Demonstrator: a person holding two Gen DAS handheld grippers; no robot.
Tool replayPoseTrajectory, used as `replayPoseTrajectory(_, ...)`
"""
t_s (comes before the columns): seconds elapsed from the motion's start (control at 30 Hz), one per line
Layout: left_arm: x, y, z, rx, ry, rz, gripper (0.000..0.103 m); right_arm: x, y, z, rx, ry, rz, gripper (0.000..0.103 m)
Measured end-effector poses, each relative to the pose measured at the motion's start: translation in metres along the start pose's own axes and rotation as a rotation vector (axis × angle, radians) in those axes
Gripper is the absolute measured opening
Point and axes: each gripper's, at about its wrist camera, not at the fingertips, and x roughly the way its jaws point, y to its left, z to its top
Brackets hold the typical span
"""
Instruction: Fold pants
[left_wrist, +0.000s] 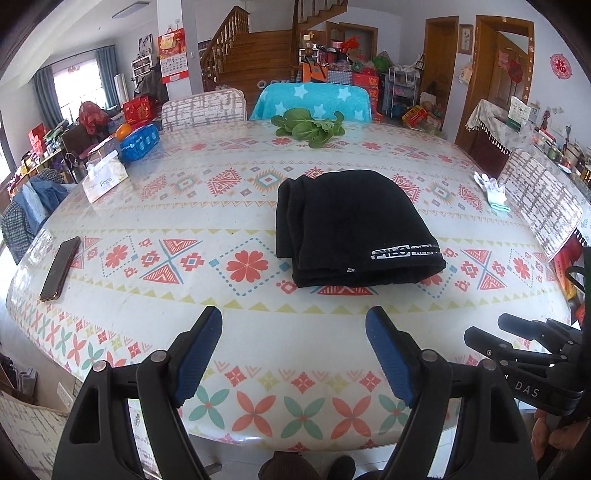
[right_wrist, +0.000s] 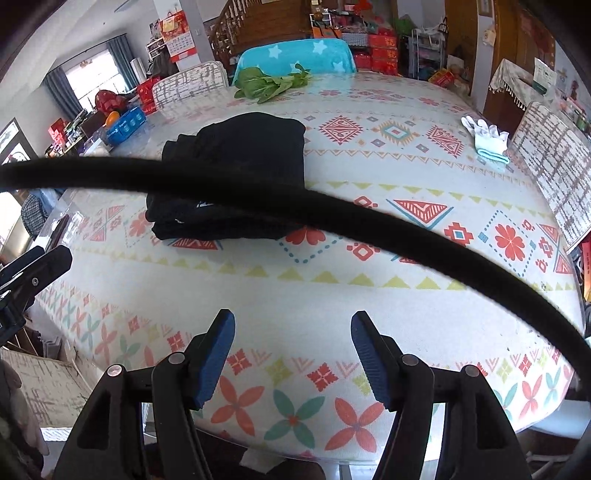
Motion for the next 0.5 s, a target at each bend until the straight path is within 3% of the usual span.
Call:
replayPoseTrajectory(0.27,-0.005,-0.001,0.000,-0.008,-0.041,-0.006,0.080,0.001,0.002,-0.001,-0.007,0.007,-0.008,0.071)
replayPoseTrajectory(0.37,-0.024,0.003,0.004,-0.033,-0.157,-0.004,0.080,0.001,0.008,0.001,-0.029,-0.007,-0.021,0.071)
replayPoseTrajectory(0.4,-0.033,0.005,0.007,-0.045,-0.206,-0.006,0.085,0.000,0.009,0.002,-0.039,-0.015,-0.023,0.071)
replayPoseTrajectory(0.43,-0.042,0.006,0.009,-0.056,-0.258,-0.007,0.096,-0.002,0.012,0.003,-0.051,-0.027,-0.026,0.071)
replayPoseTrajectory(0.5,-0.059,0.011,0.017,-0.077,-0.350,-0.002,0.103,-0.005,0.016,0.006,-0.069,-0.054,-0.030,0.071)
